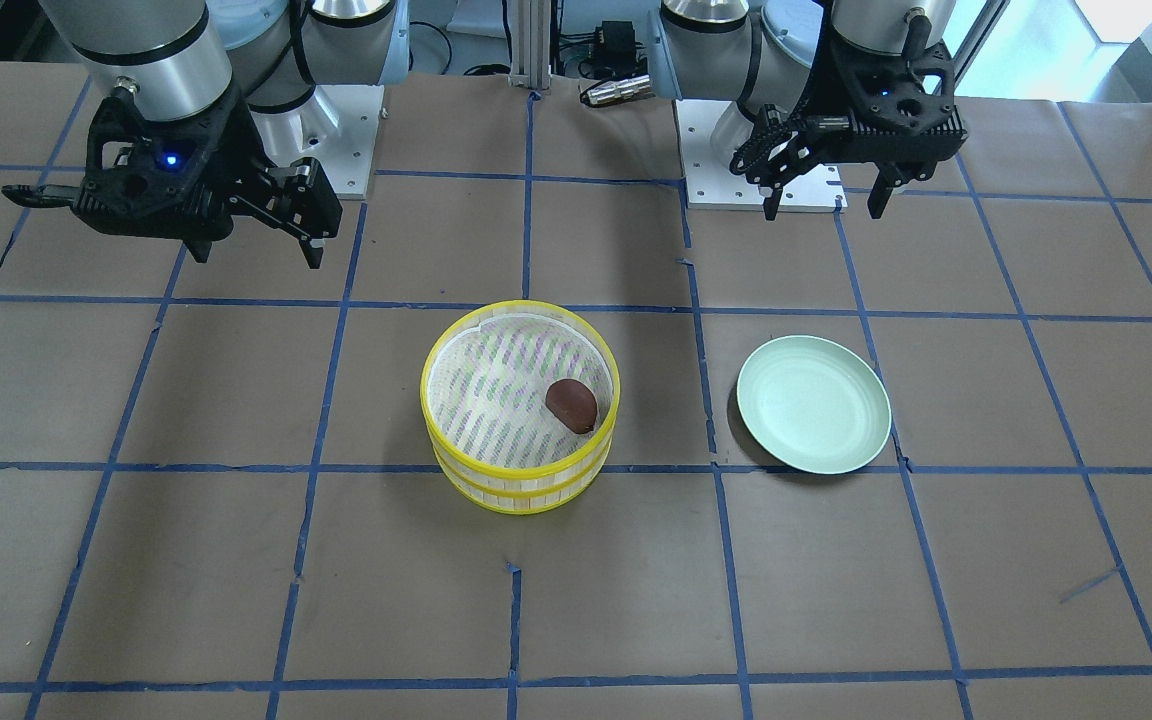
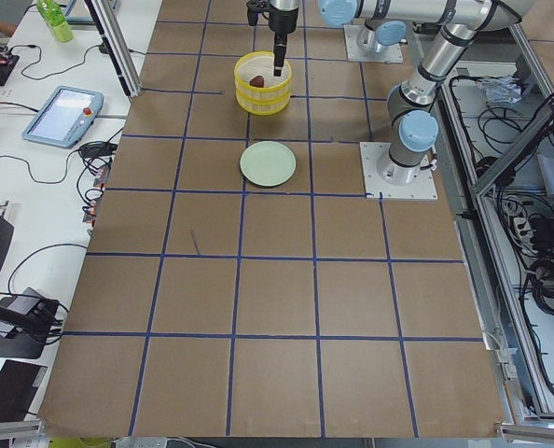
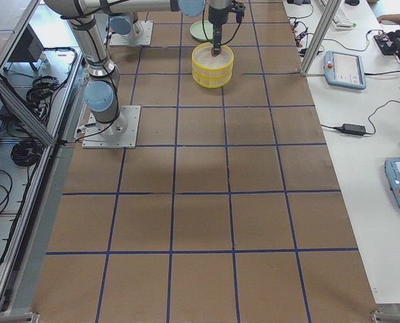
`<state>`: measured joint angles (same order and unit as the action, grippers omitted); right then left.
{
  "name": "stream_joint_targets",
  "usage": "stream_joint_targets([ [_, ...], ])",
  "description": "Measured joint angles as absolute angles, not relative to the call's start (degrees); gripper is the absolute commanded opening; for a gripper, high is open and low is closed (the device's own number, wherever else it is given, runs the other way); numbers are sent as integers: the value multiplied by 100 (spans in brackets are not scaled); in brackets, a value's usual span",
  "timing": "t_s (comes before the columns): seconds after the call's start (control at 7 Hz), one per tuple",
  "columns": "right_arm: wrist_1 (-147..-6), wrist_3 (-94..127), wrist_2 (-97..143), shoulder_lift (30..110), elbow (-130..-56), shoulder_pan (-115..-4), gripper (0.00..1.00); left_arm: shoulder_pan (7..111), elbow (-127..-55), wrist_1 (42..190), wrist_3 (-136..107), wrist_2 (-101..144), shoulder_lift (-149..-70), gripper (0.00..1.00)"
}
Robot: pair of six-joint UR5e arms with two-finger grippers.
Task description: Stack buns with steamer
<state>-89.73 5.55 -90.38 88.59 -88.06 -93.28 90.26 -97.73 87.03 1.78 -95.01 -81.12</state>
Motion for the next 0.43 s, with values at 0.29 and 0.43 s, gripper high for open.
stream_joint_targets([
  [0.29,-8974,546,-9036,8859,-8807,-9342,100,9043,-9807,8728,176,-9325,-8117,100],
  [0.43,-8973,547,-9035,8859,-8807,-9340,100,9043,-9812,8756,176,-9168,-8124,100],
])
